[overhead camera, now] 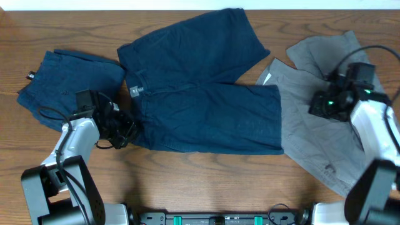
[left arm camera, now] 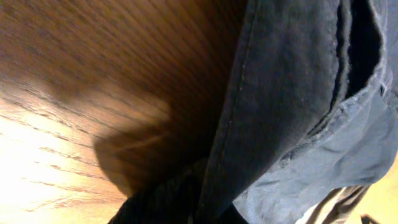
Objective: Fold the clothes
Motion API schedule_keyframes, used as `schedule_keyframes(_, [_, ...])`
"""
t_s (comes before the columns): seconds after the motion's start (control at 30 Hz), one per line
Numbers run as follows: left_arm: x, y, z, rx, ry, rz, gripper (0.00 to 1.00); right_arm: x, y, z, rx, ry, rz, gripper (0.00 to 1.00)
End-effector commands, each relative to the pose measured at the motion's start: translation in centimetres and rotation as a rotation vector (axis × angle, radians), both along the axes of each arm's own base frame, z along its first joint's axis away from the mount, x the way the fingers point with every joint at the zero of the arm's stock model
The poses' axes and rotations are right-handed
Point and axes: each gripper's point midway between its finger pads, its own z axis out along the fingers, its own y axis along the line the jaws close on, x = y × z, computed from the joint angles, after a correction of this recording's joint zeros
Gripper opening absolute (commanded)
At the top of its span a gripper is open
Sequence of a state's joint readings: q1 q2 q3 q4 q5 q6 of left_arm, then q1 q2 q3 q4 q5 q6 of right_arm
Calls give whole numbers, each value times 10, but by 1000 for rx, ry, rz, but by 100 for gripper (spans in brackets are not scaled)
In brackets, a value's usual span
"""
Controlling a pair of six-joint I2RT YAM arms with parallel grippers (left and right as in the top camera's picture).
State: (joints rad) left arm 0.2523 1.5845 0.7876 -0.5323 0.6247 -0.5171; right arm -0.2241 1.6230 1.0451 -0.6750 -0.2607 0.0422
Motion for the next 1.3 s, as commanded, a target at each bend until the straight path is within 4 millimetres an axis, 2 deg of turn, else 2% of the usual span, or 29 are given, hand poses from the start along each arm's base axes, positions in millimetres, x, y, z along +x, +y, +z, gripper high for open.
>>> schedule_keyframes(0.0, [0, -10, 3, 10, -19, -59, 6, 11, 33, -17, 87, -15, 157, 1])
schedule_keyframes(0.13, [-3, -19, -1, 46, -10, -104, 6, 25, 53, -51, 109, -6, 215, 1])
schedule_keyframes(0.2, [-4, -24, -2, 54, -9, -125, 6, 30, 55, -64, 90, 0, 225, 1])
schedule_keyframes(0.3, [-5, -31, -2, 56, -9, -151, 6, 40, 42, -79, 12, 5, 160, 2])
schedule_keyframes(0.37, [-7, -35, -2, 56, -6, -164, 7, 48, 23, -84, -67, -8, 103, 4])
schedule_keyframes(0.43, [-8, -38, -2, 56, -3, -175, 7, 54, 2, -85, -145, -24, 56, 9])
schedule_keyframes(0.47, [-9, -39, -3, 63, 0, -183, 7, 57, -15, -84, -198, -34, 18, 15])
schedule_keyframes(0.53, [-11, -41, -4, 76, 6, -195, 7, 58, -37, -82, -260, -37, -33, 15])
schedule_keyframes(0.63, [-14, -44, -7, 100, 16, -215, 8, 54, -86, -78, -366, -33, -149, 18])
schedule_keyframes(0.77, [-17, -46, -9, 128, 24, -236, 8, 28, -163, -72, -481, 8, -352, 22])
schedule_keyframes(0.87, [-20, -48, -10, 128, 38, -244, 9, -2, -212, -71, -453, 25, -604, 26])
schedule_keyframes(1.03, [-29, -45, -12, 144, 73, -257, 10, -35, -263, -67, -406, 21, -787, 26])
schedule_keyframes(1.1, [-32, -45, -12, 145, 73, -277, 11, -26, -263, -63, -305, -34, -777, 28])
schedule_keyframes(1.2, [-33, -45, -12, 146, 75, -285, 16, 15, -238, -41, -68, -191, -656, 37])
schedule_keyframes(1.27, [-32, -45, -12, 147, 70, -285, 17, 38, -216, -17, 33, -263, -548, 45])
